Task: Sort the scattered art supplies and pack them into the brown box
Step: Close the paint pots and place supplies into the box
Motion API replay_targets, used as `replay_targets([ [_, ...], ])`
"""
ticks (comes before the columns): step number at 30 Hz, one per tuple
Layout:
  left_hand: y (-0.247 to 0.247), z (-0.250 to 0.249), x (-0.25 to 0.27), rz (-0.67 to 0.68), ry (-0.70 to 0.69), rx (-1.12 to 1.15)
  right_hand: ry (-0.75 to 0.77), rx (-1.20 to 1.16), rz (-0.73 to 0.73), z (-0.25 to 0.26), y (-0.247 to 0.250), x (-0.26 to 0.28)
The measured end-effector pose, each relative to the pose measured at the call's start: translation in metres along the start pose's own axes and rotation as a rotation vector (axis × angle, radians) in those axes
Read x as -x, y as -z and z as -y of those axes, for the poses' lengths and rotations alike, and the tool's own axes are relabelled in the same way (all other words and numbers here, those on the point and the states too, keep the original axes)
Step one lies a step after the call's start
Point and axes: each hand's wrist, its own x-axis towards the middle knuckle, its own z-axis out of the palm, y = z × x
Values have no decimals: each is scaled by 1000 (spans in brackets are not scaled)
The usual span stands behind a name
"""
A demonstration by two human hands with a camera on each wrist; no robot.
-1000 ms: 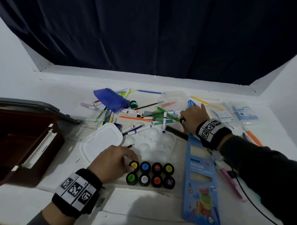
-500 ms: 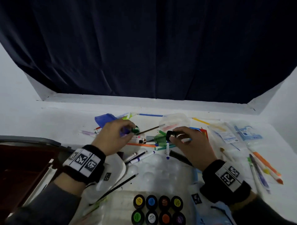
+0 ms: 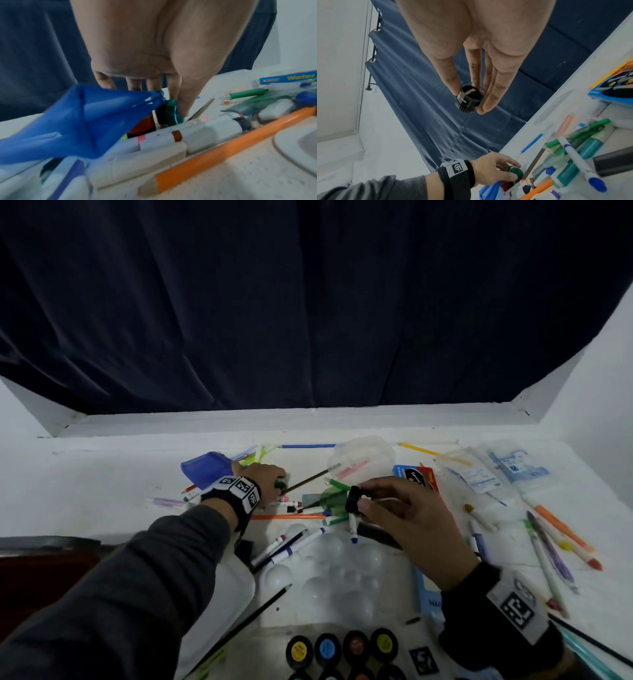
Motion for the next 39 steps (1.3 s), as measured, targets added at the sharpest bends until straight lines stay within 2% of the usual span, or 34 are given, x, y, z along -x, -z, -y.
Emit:
replay_targets([
  [5,6,5,9,-158,-22,65,-76,-106,0,2,-1,4],
  [7,18,7,21,-250,-61,267,-122,-167,25,4,-3,7],
  [9,30,11,41,-354,-120,592,-174,-214,30,8,-6,10],
  [13,45,20,110,-518,-200,1087,-242,-273,60,17,-18,19],
  [16,32,27,169,-614,-227,1264,-276,-284,97,20,-31,30],
  [20,-9,34,230,-614,-205,1403,-273,-189,159,19,-48,50],
  [24,-62,28,269,-571,-211,1296,-174,33,225,10,-66,71],
  [28,-105,24,288,-409,-222,1204,-135,175,310,1,-92,92],
  [33,-124,25,292,-423,-277,900,112,595,403,-12,-116,107],
  [39,-135,29,287,-395,-357,769,80,807,541,-17,-127,118],
])
